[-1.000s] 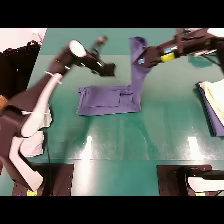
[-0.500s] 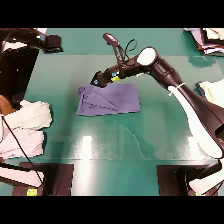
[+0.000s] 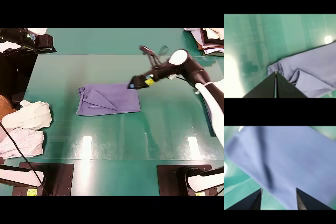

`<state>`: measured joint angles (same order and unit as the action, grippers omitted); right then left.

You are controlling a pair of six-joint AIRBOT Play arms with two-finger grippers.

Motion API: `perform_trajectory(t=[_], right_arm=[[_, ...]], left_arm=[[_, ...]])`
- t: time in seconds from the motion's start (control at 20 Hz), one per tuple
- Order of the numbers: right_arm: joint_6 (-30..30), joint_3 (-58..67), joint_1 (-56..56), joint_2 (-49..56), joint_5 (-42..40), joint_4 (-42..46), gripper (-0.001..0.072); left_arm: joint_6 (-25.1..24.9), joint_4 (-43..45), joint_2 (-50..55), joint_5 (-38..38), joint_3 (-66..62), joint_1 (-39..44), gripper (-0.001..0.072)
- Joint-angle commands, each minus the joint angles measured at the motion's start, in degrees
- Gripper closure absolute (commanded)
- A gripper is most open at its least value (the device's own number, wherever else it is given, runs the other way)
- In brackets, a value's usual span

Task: Fold the shirts.

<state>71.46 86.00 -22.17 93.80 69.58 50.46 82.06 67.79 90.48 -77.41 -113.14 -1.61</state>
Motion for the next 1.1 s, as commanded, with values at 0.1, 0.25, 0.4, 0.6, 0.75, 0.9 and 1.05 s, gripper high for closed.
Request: perform_trajectory(t=[0.1, 0.25, 0.4, 0.6, 0.75, 0.9, 1.05], right_arm=[[1.7, -14.0, 11.2, 0.5, -2.2, -7.0, 0.0074], [0.7, -13.3, 10.1, 6.1, -2.2, -13.3, 0.0088], [0.0, -7.4, 5.5, 11.5, -2.7, -16.4, 0.0119], [0.0, 0.4, 0.3, 16.7, -1.8, -16.4, 0.0233], [-1.1, 3.4, -1.3, 17.4, -3.1, -16.0, 0.0684], [-1.7, 7.6, 1.1, 16.1, -2.8, -14.5, 0.0699], [3.0, 13.0, 7.5, 10.5, -2.4, -2.0, 0.0699]], left_arm=[[0.0, -2.3, 0.1, 0.1, 0.0, 0.0, 0.0683], [0.0, -2.3, 0.1, 0.4, 0.1, 0.0, 0.0683], [0.0, -2.3, 0.1, 0.4, 0.1, 0.0, 0.0682], [0.0, -2.3, 0.1, 0.2, 0.1, 0.0, 0.0682], [0.0, -3.2, 0.1, -0.7, 0.1, 0.0, 0.0683], [0.0, -4.0, 0.1, -0.6, 0.1, 1.3, 0.0684], [-0.2, -4.0, 0.1, 0.0, 0.1, 5.6, 0.0684]])
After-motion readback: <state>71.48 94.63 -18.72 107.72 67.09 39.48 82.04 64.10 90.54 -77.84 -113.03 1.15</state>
